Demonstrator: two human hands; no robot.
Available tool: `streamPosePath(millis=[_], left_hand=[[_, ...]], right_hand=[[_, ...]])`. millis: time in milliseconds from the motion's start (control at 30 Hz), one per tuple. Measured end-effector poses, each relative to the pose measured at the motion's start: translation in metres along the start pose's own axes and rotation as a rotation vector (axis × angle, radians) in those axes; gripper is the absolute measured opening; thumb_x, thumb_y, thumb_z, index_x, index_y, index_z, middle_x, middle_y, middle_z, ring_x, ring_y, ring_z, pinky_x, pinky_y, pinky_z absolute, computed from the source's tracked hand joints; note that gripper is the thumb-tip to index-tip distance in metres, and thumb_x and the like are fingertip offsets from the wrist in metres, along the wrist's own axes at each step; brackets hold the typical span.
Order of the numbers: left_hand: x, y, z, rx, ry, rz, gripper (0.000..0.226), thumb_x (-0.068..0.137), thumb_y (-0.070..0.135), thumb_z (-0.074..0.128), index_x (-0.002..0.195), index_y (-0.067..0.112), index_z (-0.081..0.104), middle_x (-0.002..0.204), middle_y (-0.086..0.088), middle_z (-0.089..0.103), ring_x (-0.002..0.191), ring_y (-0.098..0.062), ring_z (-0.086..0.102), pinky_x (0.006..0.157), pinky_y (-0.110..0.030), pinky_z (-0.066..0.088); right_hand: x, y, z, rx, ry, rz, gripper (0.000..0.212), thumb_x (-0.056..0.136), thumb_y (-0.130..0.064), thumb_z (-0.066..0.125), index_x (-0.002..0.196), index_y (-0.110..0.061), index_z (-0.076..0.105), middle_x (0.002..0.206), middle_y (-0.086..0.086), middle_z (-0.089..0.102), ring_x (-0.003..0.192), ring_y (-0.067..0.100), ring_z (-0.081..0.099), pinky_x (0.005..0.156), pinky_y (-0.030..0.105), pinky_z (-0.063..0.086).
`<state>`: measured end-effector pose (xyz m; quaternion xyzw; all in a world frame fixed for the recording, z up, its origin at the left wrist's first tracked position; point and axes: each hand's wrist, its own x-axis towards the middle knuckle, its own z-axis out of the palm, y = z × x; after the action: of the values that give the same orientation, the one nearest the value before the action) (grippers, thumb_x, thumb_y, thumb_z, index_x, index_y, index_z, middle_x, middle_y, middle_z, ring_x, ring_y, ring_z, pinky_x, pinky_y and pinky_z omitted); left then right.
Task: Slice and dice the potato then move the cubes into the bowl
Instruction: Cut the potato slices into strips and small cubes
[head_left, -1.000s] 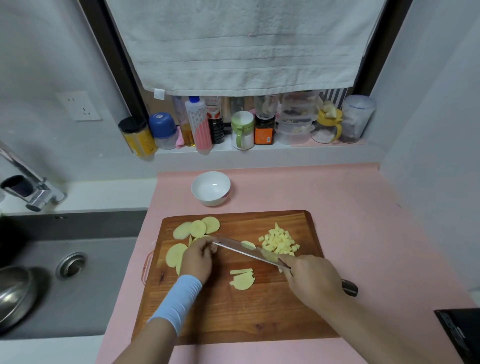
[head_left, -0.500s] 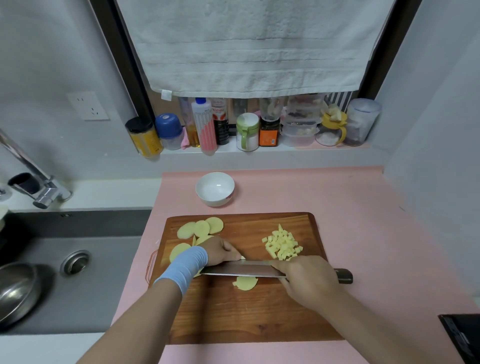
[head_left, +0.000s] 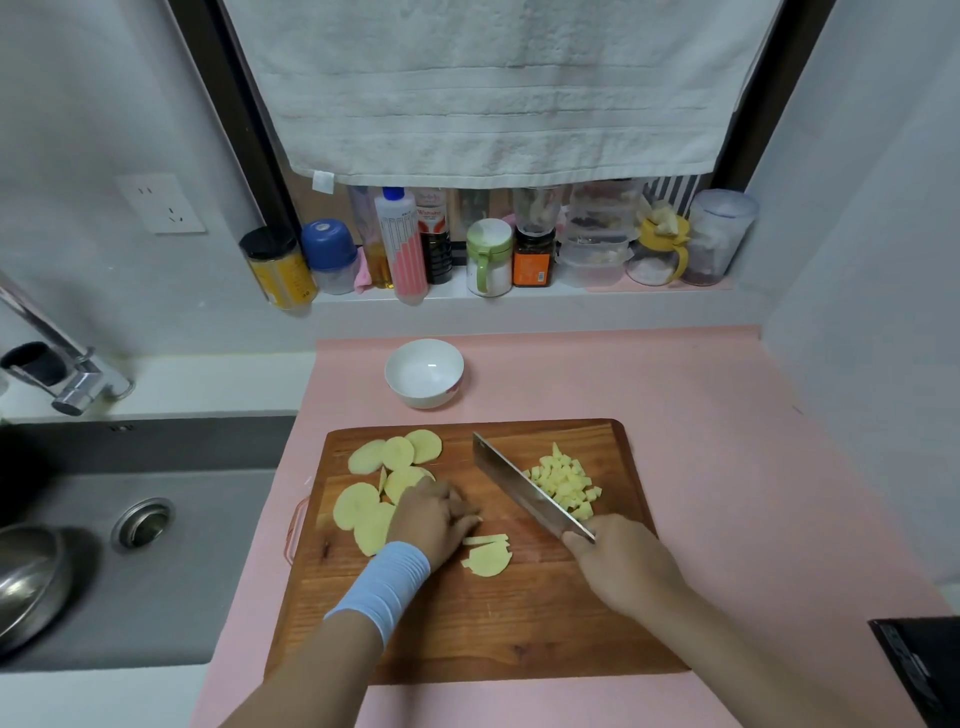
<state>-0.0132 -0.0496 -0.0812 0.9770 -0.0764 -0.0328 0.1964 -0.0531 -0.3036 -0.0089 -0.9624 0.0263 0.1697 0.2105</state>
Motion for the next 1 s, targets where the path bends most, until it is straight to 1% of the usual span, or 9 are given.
streamPosePath(millis=[67,133,200,367,533,633,733,833,1000], left_hand=[[-0.006,0.006,0.013,-0.002,-0.037,0.022,0.031,0.098,0.044,0.055,0.122,0.033,0.07,0.11,0.01,0.062,0.109,-0.014,0.049,0.095,-0.023,0.035],[-0.013,0.006,0.02,-0.13,-0.006,-0.015,0.032,0.1,0.038,0.053,0.126,0.028,0.069,0.111,0.011,0.057,0.11,-0.01,0.046,0.097,-0.017,0.032],[-0.021,0.002,0.023,-0.213,0.013,-0.016,0.037,0.097,0.036,0.056,0.131,0.025,0.065,0.111,0.012,0.054,0.108,-0.005,0.042,0.101,-0.017,0.032],[-0.036,0.002,0.032,-0.205,-0.022,0.075,0.072,0.08,0.05,0.069,0.144,0.023,0.049,0.121,0.007,0.053,0.115,-0.009,0.041,0.102,-0.017,0.028],[-0.042,0.01,0.042,-0.278,0.049,0.049,0.061,0.08,0.04,0.076,0.135,0.022,0.056,0.113,0.013,0.05,0.109,-0.007,0.042,0.102,-0.025,0.038],[-0.044,0.011,0.044,-0.275,0.062,0.058,0.063,0.076,0.046,0.077,0.132,0.022,0.057,0.113,0.012,0.05,0.11,-0.009,0.042,0.101,-0.022,0.036],[-0.044,0.007,0.044,-0.213,0.044,0.081,0.07,0.074,0.049,0.075,0.135,0.024,0.053,0.119,0.011,0.051,0.114,-0.009,0.041,0.103,-0.024,0.036],[-0.046,0.012,0.044,-0.26,0.05,0.053,0.065,0.073,0.039,0.082,0.131,0.021,0.056,0.115,0.013,0.051,0.111,-0.008,0.043,0.101,-0.026,0.04],[-0.054,0.028,0.051,-0.384,0.159,-0.087,0.058,0.067,0.031,0.089,0.117,0.019,0.063,0.106,0.017,0.056,0.1,-0.007,0.046,0.087,-0.017,0.037]], right_hand=[[-0.001,-0.003,0.004,0.007,-0.015,0.013,0.033,0.101,-0.048,0.048,0.087,-0.025,0.066,0.078,-0.009,0.066,0.073,0.014,0.064,0.061,0.029,0.05],[-0.003,-0.004,0.008,0.018,-0.028,0.029,0.032,0.101,-0.048,0.048,0.089,-0.025,0.067,0.078,-0.009,0.066,0.073,0.013,0.063,0.06,0.029,0.047],[-0.006,-0.003,0.014,0.032,-0.04,0.04,0.033,0.1,-0.048,0.048,0.09,-0.025,0.068,0.077,-0.008,0.067,0.075,0.014,0.064,0.06,0.029,0.046],[-0.011,-0.003,0.025,0.09,-0.058,0.059,0.033,0.101,-0.048,0.047,0.094,-0.027,0.072,0.078,-0.01,0.068,0.076,0.01,0.065,0.064,0.03,0.052],[-0.016,-0.011,0.027,0.086,-0.079,0.038,0.034,0.101,-0.047,0.047,0.081,-0.026,0.066,0.074,-0.008,0.066,0.072,0.01,0.063,0.058,0.029,0.045],[-0.019,-0.013,0.028,0.075,-0.094,0.023,0.036,0.102,-0.046,0.047,0.071,-0.03,0.058,0.072,-0.008,0.065,0.071,0.009,0.062,0.056,0.028,0.043],[-0.02,-0.013,0.027,0.112,-0.101,0.038,0.035,0.102,-0.046,0.048,0.075,-0.029,0.062,0.073,-0.008,0.067,0.07,0.008,0.063,0.057,0.028,0.044],[-0.021,-0.015,0.029,0.171,-0.129,0.061,0.034,0.102,-0.044,0.049,0.082,-0.025,0.068,0.074,-0.007,0.068,0.07,0.01,0.065,0.058,0.029,0.047],[-0.025,-0.021,0.033,0.171,-0.125,0.059,0.032,0.102,-0.045,0.049,0.088,-0.025,0.071,0.075,-0.008,0.068,0.073,0.011,0.065,0.058,0.028,0.045]])
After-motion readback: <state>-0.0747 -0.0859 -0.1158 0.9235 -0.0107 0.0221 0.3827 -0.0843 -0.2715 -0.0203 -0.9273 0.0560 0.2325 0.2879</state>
